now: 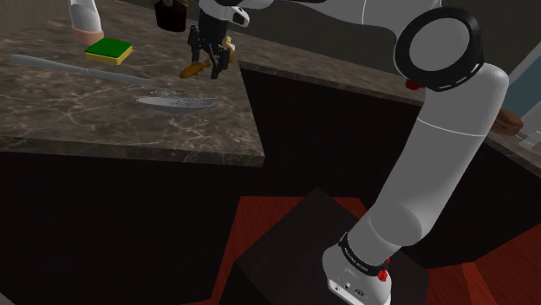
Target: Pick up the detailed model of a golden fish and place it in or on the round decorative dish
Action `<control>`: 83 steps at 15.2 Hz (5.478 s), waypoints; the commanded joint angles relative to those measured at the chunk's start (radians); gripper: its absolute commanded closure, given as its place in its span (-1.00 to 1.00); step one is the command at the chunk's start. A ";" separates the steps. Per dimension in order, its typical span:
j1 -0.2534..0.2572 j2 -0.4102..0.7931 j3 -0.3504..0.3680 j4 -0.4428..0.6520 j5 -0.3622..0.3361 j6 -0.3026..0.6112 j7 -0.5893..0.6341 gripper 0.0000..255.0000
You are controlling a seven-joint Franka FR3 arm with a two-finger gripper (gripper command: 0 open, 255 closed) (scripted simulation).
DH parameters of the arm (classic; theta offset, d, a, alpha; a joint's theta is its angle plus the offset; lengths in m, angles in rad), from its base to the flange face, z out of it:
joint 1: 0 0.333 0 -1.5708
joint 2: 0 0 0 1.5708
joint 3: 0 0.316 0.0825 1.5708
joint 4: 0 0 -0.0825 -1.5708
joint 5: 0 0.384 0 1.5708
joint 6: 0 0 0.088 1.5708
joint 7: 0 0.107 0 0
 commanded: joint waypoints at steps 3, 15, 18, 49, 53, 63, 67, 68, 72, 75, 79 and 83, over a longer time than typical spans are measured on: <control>0.001 0.003 0.000 0.001 -0.001 0.003 0.001 -1.00; 0.001 0.003 0.000 0.001 -0.001 0.003 0.001 1.00; 0.003 0.005 0.001 0.044 -0.001 -0.039 0.000 1.00; 0.097 -0.223 0.075 0.011 0.046 -0.229 0.162 1.00; 0.129 -0.302 0.109 -0.079 0.068 -0.214 0.228 1.00; 0.164 -0.385 0.146 -0.248 0.097 -0.123 0.299 1.00; 0.165 -0.392 0.146 -0.309 0.101 -0.068 0.299 1.00; 0.166 -0.393 0.146 -0.324 0.101 -0.055 0.299 1.00; 0.166 -0.394 0.146 -0.331 0.101 -0.048 0.299 1.00; 0.166 -0.394 0.146 -0.331 0.101 -0.048 0.299 1.00; 0.166 -0.394 0.146 -0.331 0.101 -0.048 0.299 -1.00; 0.166 -0.397 0.145 -0.300 0.103 -0.081 0.298 -1.00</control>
